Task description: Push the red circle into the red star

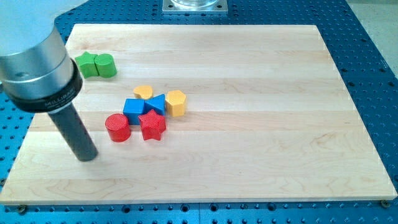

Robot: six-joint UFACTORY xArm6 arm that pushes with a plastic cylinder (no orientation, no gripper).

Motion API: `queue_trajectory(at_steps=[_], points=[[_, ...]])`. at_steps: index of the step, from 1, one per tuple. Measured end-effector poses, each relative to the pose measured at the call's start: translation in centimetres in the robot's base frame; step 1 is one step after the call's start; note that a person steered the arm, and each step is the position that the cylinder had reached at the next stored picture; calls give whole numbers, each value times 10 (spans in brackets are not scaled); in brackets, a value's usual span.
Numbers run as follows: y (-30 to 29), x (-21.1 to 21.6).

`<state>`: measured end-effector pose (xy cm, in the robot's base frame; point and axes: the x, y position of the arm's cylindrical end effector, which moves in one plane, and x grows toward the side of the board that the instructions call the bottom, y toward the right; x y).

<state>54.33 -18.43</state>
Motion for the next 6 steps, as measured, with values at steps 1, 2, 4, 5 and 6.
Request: queue_trajectory(at_steps=[1, 2, 4, 5, 6], points=[[3, -11], [33, -14], [71, 29], [139, -3], [144, -79]])
